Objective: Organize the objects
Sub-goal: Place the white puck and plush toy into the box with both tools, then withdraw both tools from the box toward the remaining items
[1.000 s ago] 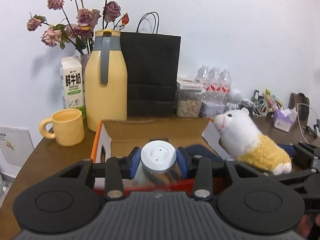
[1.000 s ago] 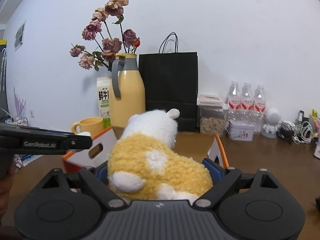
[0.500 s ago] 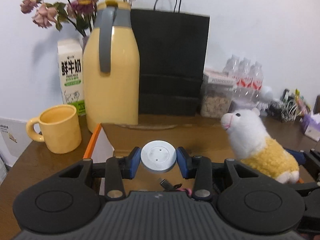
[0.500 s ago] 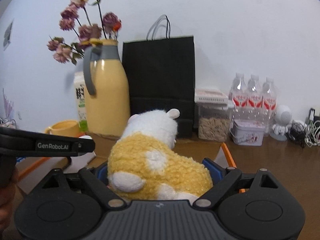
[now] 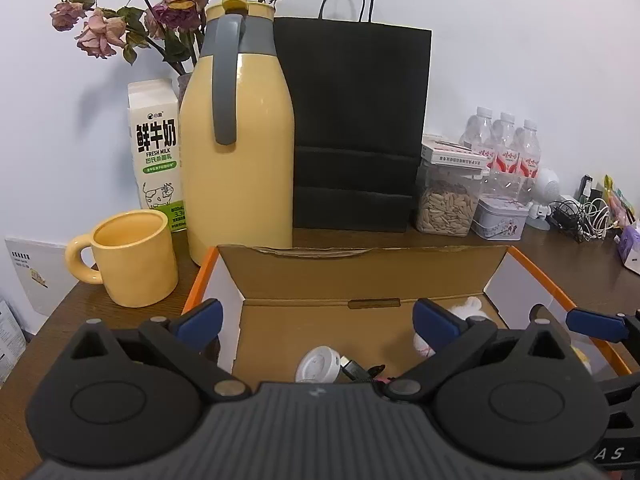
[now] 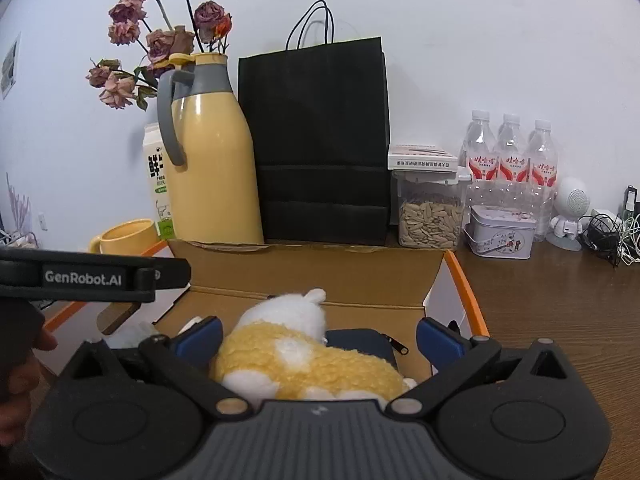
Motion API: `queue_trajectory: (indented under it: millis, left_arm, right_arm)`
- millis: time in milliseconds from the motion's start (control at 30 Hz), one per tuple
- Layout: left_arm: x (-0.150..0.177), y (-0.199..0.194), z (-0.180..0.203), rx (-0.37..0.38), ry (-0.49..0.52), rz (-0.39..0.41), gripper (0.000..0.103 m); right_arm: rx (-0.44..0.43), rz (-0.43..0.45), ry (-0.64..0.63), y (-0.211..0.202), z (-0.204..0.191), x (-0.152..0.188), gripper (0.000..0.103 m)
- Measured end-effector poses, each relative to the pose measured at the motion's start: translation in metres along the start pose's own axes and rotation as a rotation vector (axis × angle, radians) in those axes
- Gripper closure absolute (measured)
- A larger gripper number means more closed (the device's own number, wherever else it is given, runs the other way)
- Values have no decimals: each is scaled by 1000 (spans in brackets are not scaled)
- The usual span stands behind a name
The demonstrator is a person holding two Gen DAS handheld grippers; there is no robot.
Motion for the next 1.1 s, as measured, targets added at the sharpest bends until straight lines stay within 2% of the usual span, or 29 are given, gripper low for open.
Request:
queue_trajectory:
  millis: [567,1100]
  left_arm:
    - [-4,-37,3,-14,2,57,0]
    - [27,-88,0,-27,16,34,0]
  right_arm:
    - [2,39,-20,-28,-5,-9,0]
    - [2,30,-29,-77,-9,15,0]
Point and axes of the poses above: each gripper's, at about its wrist camera, not at the fingertips, and y roughly the way its jaws point, z to its right, x to its underside, the point moved 10 cm from there along y, roughly the way its jaws point, and after that the axes turned 9 degrees about -z, right-handed, at the moved point
